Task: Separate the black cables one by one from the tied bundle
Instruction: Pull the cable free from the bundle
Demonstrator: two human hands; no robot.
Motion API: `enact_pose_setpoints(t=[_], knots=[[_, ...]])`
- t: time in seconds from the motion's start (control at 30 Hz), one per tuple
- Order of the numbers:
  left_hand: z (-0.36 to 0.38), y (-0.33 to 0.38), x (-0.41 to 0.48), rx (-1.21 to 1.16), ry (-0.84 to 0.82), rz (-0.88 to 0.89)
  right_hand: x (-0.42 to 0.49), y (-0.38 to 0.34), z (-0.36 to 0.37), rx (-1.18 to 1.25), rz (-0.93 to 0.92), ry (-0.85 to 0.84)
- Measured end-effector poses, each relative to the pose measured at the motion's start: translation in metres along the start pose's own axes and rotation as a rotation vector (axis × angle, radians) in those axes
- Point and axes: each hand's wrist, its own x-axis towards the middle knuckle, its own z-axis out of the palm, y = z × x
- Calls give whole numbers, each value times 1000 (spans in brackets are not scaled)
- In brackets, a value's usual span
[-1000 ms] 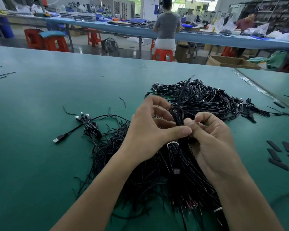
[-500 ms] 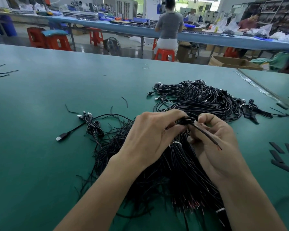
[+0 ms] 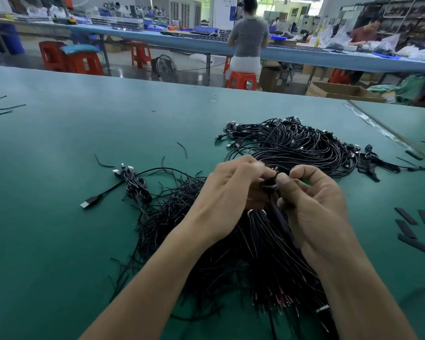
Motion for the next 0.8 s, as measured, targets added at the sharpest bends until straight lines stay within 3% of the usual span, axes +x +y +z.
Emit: enact_pose_setpoints(t=[0.17,0.37,0.6,0.8], knots=[[-2,-7,3,129,120,96,-2,6,5,-18,14,-1],[-6,-5,3,150,96,211,0,9,5,262,212,-3],[-9,-7,2,383,28,442,-1,1,4,328,478,-69],[-16,-9,3,364,74,296,-1,1,3,181,419,-66]])
